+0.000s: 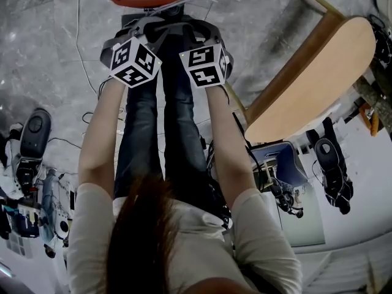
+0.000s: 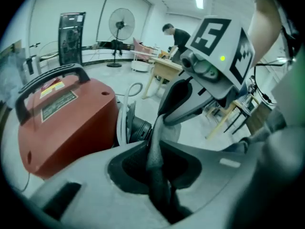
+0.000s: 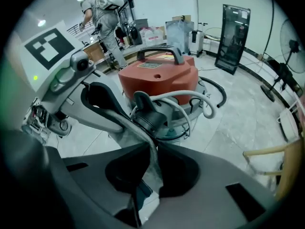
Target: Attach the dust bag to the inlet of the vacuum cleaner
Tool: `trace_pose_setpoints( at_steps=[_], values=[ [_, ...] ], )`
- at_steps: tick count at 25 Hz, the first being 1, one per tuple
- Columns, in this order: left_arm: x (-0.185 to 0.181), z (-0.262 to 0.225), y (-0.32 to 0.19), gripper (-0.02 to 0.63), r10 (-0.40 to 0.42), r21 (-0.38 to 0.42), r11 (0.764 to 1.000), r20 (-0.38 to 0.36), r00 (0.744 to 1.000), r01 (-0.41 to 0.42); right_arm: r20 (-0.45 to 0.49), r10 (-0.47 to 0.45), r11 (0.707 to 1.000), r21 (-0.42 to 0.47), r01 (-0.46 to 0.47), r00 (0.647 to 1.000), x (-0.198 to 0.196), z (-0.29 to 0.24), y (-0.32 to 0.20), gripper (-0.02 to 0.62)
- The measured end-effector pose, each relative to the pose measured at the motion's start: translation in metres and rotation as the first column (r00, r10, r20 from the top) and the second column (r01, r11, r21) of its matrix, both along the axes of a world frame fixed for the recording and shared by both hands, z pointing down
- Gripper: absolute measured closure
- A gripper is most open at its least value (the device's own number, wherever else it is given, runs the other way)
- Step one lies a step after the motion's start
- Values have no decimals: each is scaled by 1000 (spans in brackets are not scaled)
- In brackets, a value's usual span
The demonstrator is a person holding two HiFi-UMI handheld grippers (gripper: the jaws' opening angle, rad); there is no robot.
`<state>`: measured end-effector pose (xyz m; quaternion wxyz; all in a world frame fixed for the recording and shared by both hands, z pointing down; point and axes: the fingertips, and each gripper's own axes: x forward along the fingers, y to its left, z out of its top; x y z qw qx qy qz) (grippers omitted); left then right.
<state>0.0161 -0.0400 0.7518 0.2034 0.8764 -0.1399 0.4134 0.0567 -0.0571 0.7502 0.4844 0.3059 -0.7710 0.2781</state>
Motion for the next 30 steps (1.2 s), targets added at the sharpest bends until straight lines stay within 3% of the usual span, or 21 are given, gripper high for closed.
trace_pose_setpoints(
  at_steps=[3, 5, 7, 10, 12, 15, 18, 24, 27, 30],
  values=[
    [4, -1, -4, 538, 157, 10, 987, 14, 987, -157, 24, 71, 997, -4, -71, 997, 5, 0, 1, 544],
    [10, -2, -6, 535, 192, 12, 981, 16, 981, -192, 22, 82, 997, -9, -82, 996, 11, -1, 0, 545],
    [17, 0, -7, 537, 146, 2, 989, 1, 989, -146, 5, 60, 998, -7, -60, 998, 17, 1, -1, 543],
    [9, -1, -4, 543, 2, -11, 1000, -37, 999, -2, -13, 0, 1000, -11, 0, 1000, 9, 1, -4, 543],
    [1, -2, -3, 546, -84, -13, 996, -69, 994, 83, -11, -48, 999, -17, 48, 999, 1, -1, -6, 543],
    [0, -2, -2, 548, -143, -21, 990, -99, 985, 141, -9, -104, 994, -20, 104, 995, -2, -1, -8, 543],
    [-1, -2, -3, 548, -129, -18, 992, -90, 988, 128, -2, -89, 996, -13, 89, 996, -2, -2, -8, 543],
    [3, -2, -6, 537, 31, -7, 999, -39, 999, -32, 13, 119, 993, -17, -118, 993, 4, -2, -3, 543],
    [1, -2, -6, 537, 51, 1, 999, -29, 998, -51, 25, 136, 990, -33, -135, 990, 2, -1, 0, 540],
    [0, -1, -7, 537, 15, 3, 1000, -24, 1000, -15, 42, 109, 993, -50, -107, 993, 1, -1, -1, 538]
  ],
)
